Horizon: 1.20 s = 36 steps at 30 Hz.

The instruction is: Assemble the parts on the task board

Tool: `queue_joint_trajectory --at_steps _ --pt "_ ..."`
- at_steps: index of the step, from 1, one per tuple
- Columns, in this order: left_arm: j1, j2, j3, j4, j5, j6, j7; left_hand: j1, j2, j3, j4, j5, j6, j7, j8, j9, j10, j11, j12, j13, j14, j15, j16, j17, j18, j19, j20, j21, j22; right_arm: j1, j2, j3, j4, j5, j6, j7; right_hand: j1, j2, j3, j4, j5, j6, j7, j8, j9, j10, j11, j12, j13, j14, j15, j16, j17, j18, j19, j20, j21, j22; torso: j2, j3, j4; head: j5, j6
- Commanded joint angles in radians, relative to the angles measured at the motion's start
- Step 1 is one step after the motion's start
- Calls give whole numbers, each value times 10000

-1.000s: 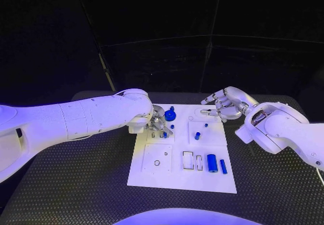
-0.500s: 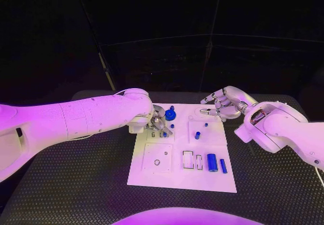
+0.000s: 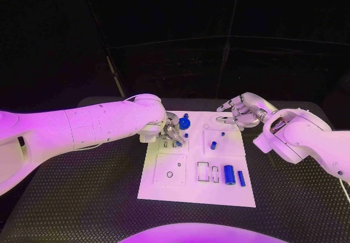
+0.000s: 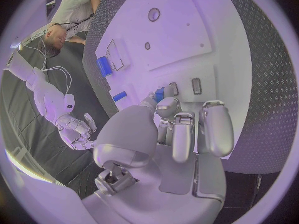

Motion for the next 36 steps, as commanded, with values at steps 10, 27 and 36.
queue_joint_trajectory --at_steps 10,27,36 --pt "-12 -311 -10 244 688 -799 47 -1688 -1565 5406 -1365 346 -141 16 520 737 134 -34 -106 -66 1036 -47 61 2633 -118 6 -33 -128 -25 19 66 7 -125 -124 352 -125 -18 68 -69 10 127 42 -13 62 -17 3 -76 -36 -23 439 -97 -79 108 84 -59 -35 -74 -52 -7 0 15 2 8" --pt "-119 -1278 -20 1287 902 -2828 110 -2106 -1646 6051 -1555 320 -160 -22 707 950 361 -51 166 227 1036 -76 61 2633 -129 34 -39 -118 30 19 105 7 -254 -244 533 -176 -75 51 -106 39 178 39 -13 75 -22 0 -74 -33 -29 446 -98 -87 113 86 -53 -38 -108 -86 -11 6 29 48 0" --pt "-398 -1443 -23 1551 426 -3304 141 -2177 -1665 6105 -1569 307 -160 -26 731 978 429 -54 264 328 1036 -79 61 2633 -142 57 -43 -78 97 19 112 7 -299 -272 524 -153 -118 58 -123 68 199 50 -16 90 -22 -56 -75 -84 -102 437 -98 -119 65 103 -96 -38 -178 -199 -27 6 54 23 -45"
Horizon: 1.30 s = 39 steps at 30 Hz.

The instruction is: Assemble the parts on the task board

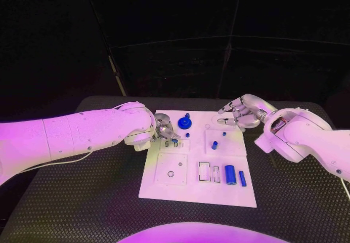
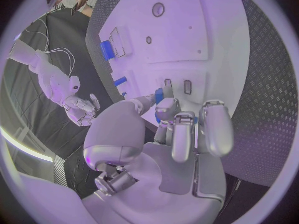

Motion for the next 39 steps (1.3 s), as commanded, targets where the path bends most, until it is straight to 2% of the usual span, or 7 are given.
queue_joint_trajectory --at_steps 1,5,13,23,39 --pt "-49 -6 10 52 -396 -569 110 -81 40 1400 -1317 -22 -39 -46 62 22 114 -7 88 46 1036 -81 62 2633 -143 62 -47 16 28 20 14 8 -7 -86 66 39 -64 4 -70 15 67 50 -16 52 -9 -19 -37 -50 -23 471 -64 -38 66 104 -61 -3 -64 -19 -8 11 -10 -3 -27" --pt "-130 8 10 27 -604 -554 109 -96 34 1416 -1326 -23 -41 -49 68 30 134 -10 116 73 1036 -82 62 2633 -143 64 -48 18 32 20 16 9 -9 -132 58 53 -66 4 -71 16 68 51 -17 53 -9 -24 -38 -54 -29 470 -64 -41 62 104 -62 -3 -67 -24 -9 22 -18 4 -50" --pt "-259 58 10 1 -845 -315 85 -114 27 1439 -1342 -25 -48 -52 74 41 150 -13 134 82 1036 -84 62 2633 -143 67 -49 17 31 20 15 10 -4 -159 63 64 -78 5 -77 25 74 58 -18 60 -8 -39 -39 -67 -47 468 -64 -49 52 106 -67 -3 -79 -40 -9 10 4 -11 -73" --pt "-298 136 10 -101 -1245 195 25 -123 9 1455 -1374 -32 -67 -53 76 52 179 -15 175 119 1036 -87 62 2633 -147 76 -51 31 55 20 38 10 -9 -163 77 74 -90 5 -83 33 77 71 -21 71 -6 -46 -41 -71 -53 465 -65 -60 38 106 -65 -3 -86 -43 -12 9 -6 9 -74" --pt "-330 236 10 -203 -1363 459 2 -140 -3 1451 -1385 -42 -70 -50 83 61 187 -14 187 125 1036 -87 62 2633 -150 82 -52 41 71 20 83 10 -41 -162 112 85 -102 9 -88 42 80 86 -24 84 -4 -38 -43 -61 -42 468 -66 -58 46 107 -65 -4 -93 -49 -7 10 0 3 -78"
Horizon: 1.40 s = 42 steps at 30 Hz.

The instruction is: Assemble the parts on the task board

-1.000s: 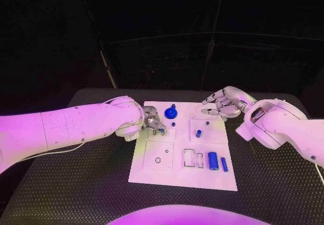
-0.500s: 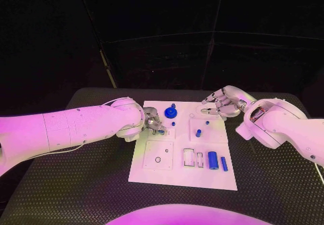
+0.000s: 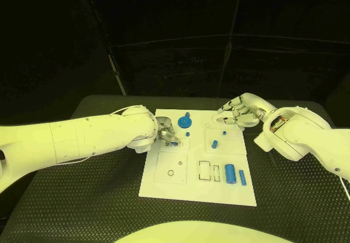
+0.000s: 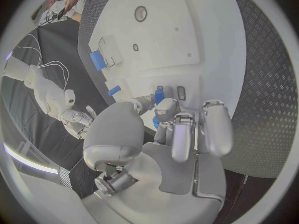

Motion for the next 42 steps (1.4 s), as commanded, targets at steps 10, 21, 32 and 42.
queue_joint_trajectory --at_steps 10,21,32,42 --pt "-14 -6 -11 -31 -183 547 -26 -27 84 1178 -1182 6 -23 -56 71 31 53 -10 70 11 1036 -87 62 2634 -148 46 -19 31 -4 19 32 7 -7 -36 107 52 -111 15 -64 21 47 60 10 55 -3 -45 -47 -36 -11 467 -68 -63 42 108 -64 -5 -52 -11 5 3 -3 -12 -49" --pt "-14 18 -11 -22 -188 624 -28 -20 91 1201 -1218 10 -4 -67 98 52 53 -18 75 10 1036 -88 62 2634 -145 42 -19 20 -18 18 51 6 -18 -36 135 41 -114 18 -66 25 50 67 8 62 -2 -33 -48 -23 4 472 -69 -53 62 105 -55 -6 -49 0 5 3 5 -23 -66" --pt "-12 140 -10 -126 -188 848 -37 -16 89 1213 -1241 11 3 -71 112 63 44 -22 60 -13 1036 -90 62 2634 -145 40 -20 18 -20 18 81 6 -30 -36 149 47 -114 18 -66 25 50 67 8 62 -2 -33 -48 -23 4 472 -69 -53 62 105 -55 -6 -49 0 6 9 -7 -24 -79" --pt "-7 320 -10 -293 -344 1387 -63 -139 99 1145 -1212 -15 63 -79 179 115 33 -23 36 -65 1036 -91 62 2634 -132 15 -21 -32 -85 18 88 6 -30 -36 179 38 -114 18 -66 25 50 67 8 62 -2 -33 -48 -23 4 472 -69 -53 62 105 -55 -6 -49 0 4 11 -4 -42 -107"
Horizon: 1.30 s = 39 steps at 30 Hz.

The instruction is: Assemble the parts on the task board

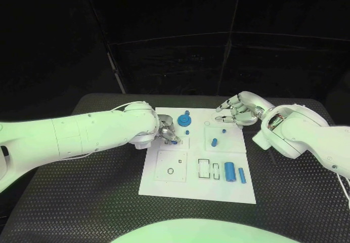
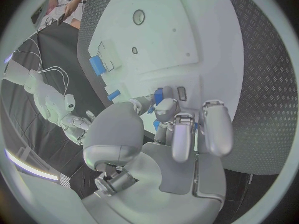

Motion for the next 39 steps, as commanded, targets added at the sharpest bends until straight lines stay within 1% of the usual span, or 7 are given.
queue_joint_trajectory --at_steps 1,5,15,21,26,31,39 --pt "-78 78 -55 -40 -116 689 -62 -45 69 1116 -1184 8 60 -47 57 19 39 -30 -2 23 1036 -91 62 2634 -132 15 -21 -33 -13 19 7 8 15 -28 79 44 -115 19 -44 3 50 67 7 62 -3 -34 -49 -23 2 472 -69 -54 59 105 -56 -6 -49 -2 -6 0 -8 -9 -11" --pt "-77 148 -54 -128 -130 758 -67 -95 100 1094 -1159 7 82 -55 85 41 39 -35 0 21 1036 -94 62 2634 -130 11 -23 -41 -20 19 2 8 24 -28 85 43 -115 19 -44 3 50 67 7 62 -3 -34 -49 -23 2 472 -69 -54 59 105 -56 -6 -49 -2 -8 -2 -1 -20 15" --pt "-75 281 -54 -295 -139 836 -68 -354 165 936 -1022 -33 170 -98 199 129 68 -63 45 49 1036 -112 62 2634 -140 23 -33 -15 42 19 6 8 27 -28 86 48 -118 21 -46 5 53 71 5 68 -3 -37 -51 -25 -3 472 -71 -58 54 106 -55 -8 -56 -9 -6 0 5 -42 10" --pt "-74 296 -53 -348 -140 792 -60 -1212 61 142 -404 -86 338 -164 352 225 136 -110 134 91 1036 -145 62 2634 -143 31 -62 -11 76 19 4 7 22 -28 86 50 -123 24 -49 10 57 77 2 77 -3 -42 -54 -27 -12 471 -74 -66 45 108 -54 -10 -67 -21 -3 0 8 -51 16" --pt "-74 310 -53 -388 -140 784 -57 -1574 60 -435 -109 -89 393 -201 406 262 134 -142 158 86 1036 -175 62 2634 -142 32 -91 -21 84 19 11 7 17 -28 86 51 -123 24 -49 10 57 77 2 77 -3 -42 -54 -27 -12 471 -74 -66 45 108 -54 -10 -67 -21 -6 -3 0 -50 23" --pt "-74 333 -53 -429 -140 785 -55 -1709 81 -856 29 -80 416 -227 454 296 131 -162 169 73 1036 -196 62 2634 -143 36 -113 -22 102 19 11 7 13 -28 86 50 -126 24 -51 12 57 76 2 78 -3 -46 -54 -31 -18 471 -75 -68 43 108 -53 -10 -69 -23 -1 -5 2 -54 25" --pt "-74 334 -52 -484 -140 852 -57 -1758 133 -1136 118 -74 452 -253 515 332 141 -183 187 72 1036 -213 62 2634 -145 42 -129 -20 122 19 5 6 9 -28 117 45 -129 25 -53 15 58 75 2 80 -4 -52 -54 -36 -25 471 -75 -71 40 108 -52 -11 -72 -24 2 -1 10 -70 4"
